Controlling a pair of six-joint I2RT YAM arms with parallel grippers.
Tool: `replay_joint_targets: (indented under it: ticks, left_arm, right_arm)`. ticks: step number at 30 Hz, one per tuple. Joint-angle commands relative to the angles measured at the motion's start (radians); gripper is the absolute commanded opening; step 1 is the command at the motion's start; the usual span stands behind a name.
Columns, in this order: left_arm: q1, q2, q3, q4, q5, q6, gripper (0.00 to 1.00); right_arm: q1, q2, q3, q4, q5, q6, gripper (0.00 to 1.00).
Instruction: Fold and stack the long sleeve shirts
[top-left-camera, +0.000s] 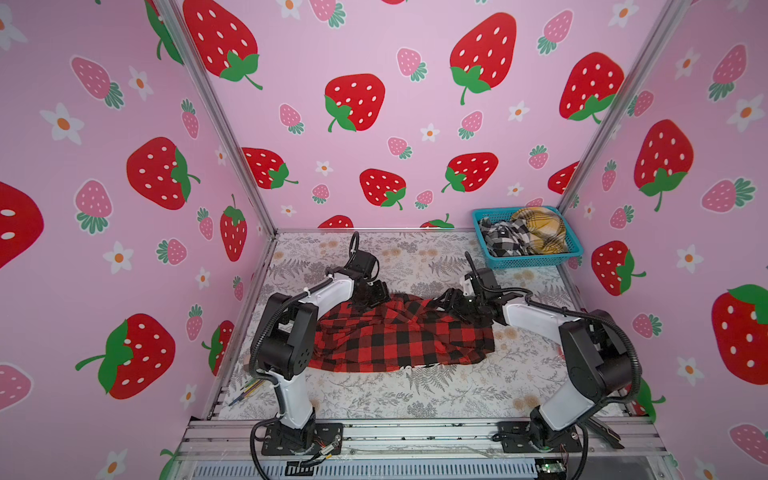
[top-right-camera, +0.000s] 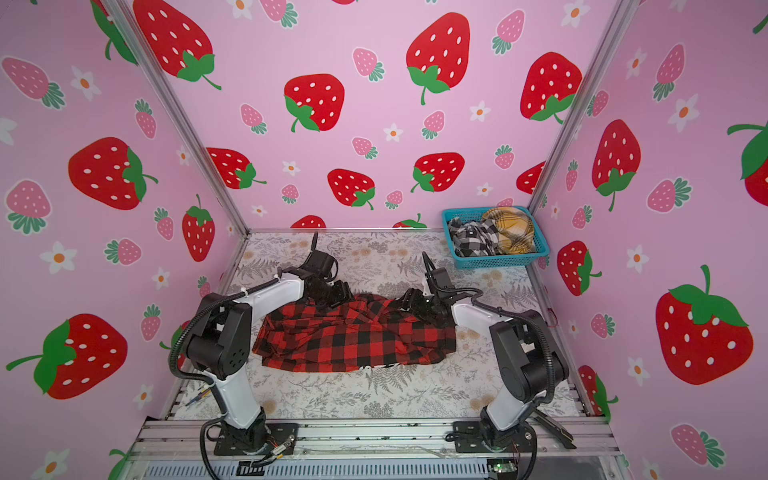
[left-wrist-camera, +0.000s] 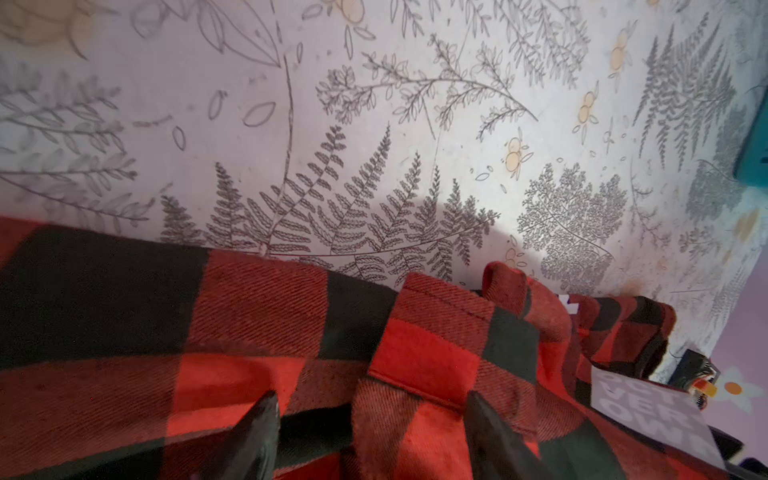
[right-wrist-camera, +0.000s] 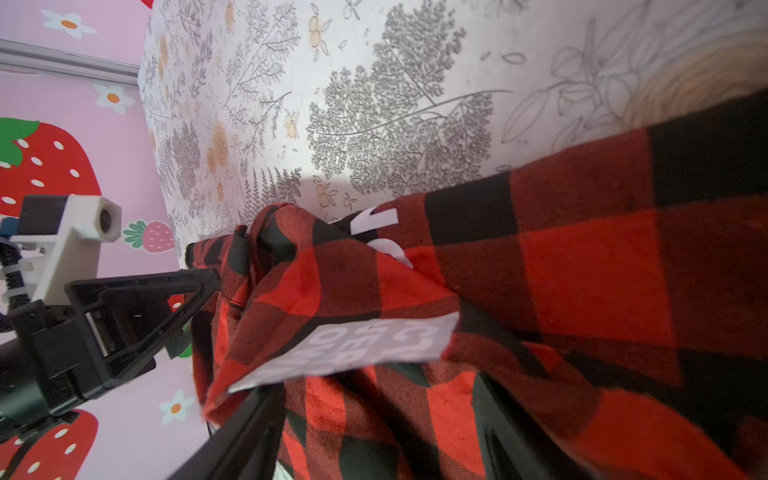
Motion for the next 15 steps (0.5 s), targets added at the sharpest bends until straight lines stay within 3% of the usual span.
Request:
replay_joint_targets:
  ticks: [1, 4, 9, 14, 15]
  left_arm:
    - [-0.006, -0.03, -0.056, 0.098, 0.051, -0.084, 0.72]
    - [-0.006, -0.026, -0.079, 0.185, 0.079, -0.136, 0.6]
    - [-0.003, -0.013, -0.081, 0.259, 0.128, -0.184, 0.23]
    - [-0.003, -0.075, -0.049, 0.216, 0.111, -0.154, 0.0]
    - [-0.003, -0.095, -0.036, 0.181, 0.093, -0.128, 0.0]
  right_arm:
    - [-0.011, 0.009, -0.008, 0.032, -0.031, 0.046, 0.73]
    - [-0.012, 0.004, -0.01, 0.014, -0.024, 0.036, 0.72]
    - [-0.031, -0.026, -0.033, 0.002, -0.007, 0.037, 0.68]
    - [-0.073, -0.084, -0.081, 0.075, -0.011, 0.101, 0.73]
    - [-0.083, -0.083, -0.09, 0.099, -0.027, 0.121, 0.74]
